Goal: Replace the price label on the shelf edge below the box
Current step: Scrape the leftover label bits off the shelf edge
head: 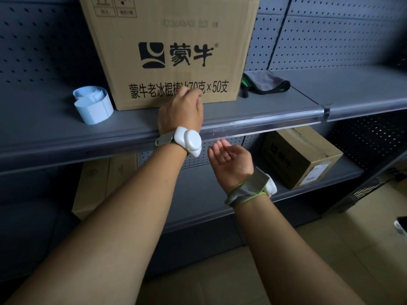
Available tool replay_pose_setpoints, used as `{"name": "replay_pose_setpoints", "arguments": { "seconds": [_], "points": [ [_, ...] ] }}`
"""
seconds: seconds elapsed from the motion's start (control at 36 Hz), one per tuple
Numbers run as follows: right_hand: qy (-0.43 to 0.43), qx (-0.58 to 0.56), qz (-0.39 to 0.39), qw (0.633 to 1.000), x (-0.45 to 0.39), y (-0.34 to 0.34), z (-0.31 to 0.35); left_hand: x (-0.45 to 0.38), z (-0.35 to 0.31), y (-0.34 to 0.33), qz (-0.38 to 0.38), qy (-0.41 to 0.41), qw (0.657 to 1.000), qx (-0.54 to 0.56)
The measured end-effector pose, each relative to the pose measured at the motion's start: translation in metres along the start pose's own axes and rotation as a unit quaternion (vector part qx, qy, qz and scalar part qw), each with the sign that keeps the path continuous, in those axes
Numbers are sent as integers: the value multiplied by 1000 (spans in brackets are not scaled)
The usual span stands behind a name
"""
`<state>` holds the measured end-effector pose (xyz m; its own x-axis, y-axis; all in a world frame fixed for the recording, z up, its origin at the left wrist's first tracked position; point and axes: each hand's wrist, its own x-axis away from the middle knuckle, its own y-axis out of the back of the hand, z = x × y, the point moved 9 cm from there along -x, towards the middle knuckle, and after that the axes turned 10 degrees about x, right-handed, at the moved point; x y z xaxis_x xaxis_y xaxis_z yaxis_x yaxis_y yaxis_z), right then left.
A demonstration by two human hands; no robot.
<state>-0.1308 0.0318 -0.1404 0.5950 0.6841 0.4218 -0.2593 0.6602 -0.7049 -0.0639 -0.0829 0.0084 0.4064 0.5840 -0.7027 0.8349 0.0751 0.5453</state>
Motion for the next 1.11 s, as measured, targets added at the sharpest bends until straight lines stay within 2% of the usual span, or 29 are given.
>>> {"name": "replay_pose_setpoints", "arguments": {
  "seconds": [0.31,0.47,0.56,0.67,0.81,0.89,1.03,1.11],
  "points": [
    [50,81,22,995,9,9,-2,0,0,2,-4,-1,1000,17],
    [56,137,-6,989,19,4,6,-4,-1,3,37,19,995,91],
    [66,141,-22,988,22,4,17,-5,-1,6,60,53,979,186],
    [81,150,-17,985,29,5,29,8,-16,20,50,58,940,332],
    [100,181,-8,978,39,2,36,58,-42,1,168,42,920,352],
    [81,209,-10,974,44,5,34,75,-49,-5,196,25,921,337],
    [-18,186,11,982,57,19,15,92,-55,-3,202,12,935,292],
    [-44,161,18,986,63,26,9,103,-50,-6,193,50,934,298]
  ]
}}
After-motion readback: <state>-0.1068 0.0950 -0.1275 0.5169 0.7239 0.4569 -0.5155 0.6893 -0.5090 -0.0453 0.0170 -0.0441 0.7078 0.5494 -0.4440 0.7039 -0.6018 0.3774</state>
